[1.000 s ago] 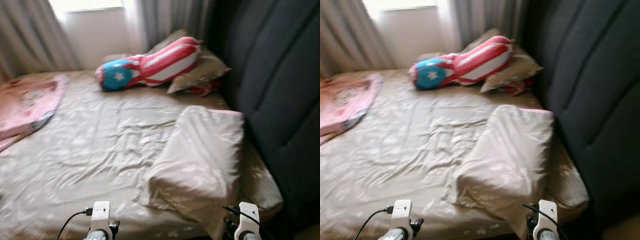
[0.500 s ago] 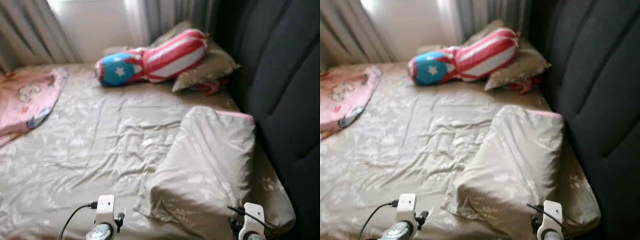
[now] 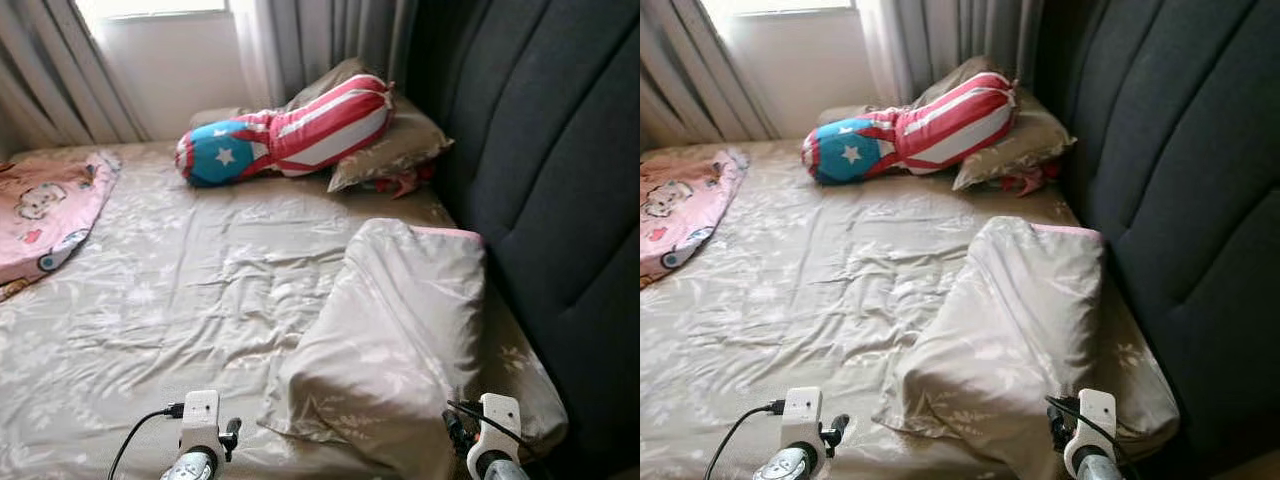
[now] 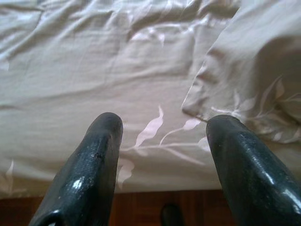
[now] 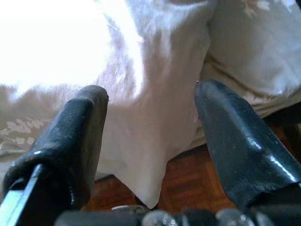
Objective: Clean up the room
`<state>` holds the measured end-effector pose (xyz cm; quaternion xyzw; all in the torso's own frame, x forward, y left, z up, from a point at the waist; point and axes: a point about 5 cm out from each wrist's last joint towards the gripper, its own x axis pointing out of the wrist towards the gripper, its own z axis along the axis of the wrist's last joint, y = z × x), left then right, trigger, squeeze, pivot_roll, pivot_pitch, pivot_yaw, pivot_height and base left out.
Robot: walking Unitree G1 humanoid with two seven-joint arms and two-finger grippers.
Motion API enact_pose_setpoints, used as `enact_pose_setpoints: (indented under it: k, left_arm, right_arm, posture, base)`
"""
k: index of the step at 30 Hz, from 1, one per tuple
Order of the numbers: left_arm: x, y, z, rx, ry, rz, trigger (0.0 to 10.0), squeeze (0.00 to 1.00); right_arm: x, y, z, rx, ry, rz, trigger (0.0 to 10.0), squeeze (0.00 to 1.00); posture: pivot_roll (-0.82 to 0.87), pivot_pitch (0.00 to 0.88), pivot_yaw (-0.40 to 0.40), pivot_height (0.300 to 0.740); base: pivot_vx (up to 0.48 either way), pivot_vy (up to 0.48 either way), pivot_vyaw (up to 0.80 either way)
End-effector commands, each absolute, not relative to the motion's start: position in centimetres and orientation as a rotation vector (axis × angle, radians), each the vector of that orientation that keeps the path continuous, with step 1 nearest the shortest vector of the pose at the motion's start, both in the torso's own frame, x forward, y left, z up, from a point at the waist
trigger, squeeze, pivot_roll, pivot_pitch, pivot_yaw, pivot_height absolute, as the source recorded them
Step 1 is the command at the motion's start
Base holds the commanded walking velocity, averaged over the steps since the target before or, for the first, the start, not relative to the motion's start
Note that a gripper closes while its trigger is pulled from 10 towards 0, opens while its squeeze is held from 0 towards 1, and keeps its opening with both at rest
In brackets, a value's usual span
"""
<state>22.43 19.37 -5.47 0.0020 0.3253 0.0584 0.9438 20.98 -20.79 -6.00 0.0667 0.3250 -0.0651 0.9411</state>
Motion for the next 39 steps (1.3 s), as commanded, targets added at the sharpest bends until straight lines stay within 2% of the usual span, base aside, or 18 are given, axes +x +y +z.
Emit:
enact_pose_setpoints:
  k: [1, 11, 39]
  left_arm:
    - [22.1, 19.6, -5.6, -0.021, 0.655, 0.137, 10.0, 0.00]
    - [21.7, 19.5, -5.7, -0.069, 0.626, 0.178, 10.0, 0.00]
    - [19.8, 19.9, -6.4, -0.077, 0.609, 0.215, 10.0, 0.00]
  right_arm:
    - [21.1, -20.6, -5.9, 0.127, 0.647, -0.110, 10.0, 0.00]
    - [20.8, -20.7, -6.0, 0.121, 0.640, -0.083, 10.0, 0.00]
    - [19.2, -20.9, -6.2, 0.141, 0.575, -0.093, 10.0, 0.00]
  posture:
    - [-0.21, 0.000, 0.039, 0.740]
    - [-0.20, 0.000, 0.017, 0.740]
    - [-0.18, 0.000, 0.023, 0.740]
  base:
    - [0.000, 0.000, 0.00]
    - [0.000, 0.000, 0.00]
    - [0.000, 0.000, 0.00]
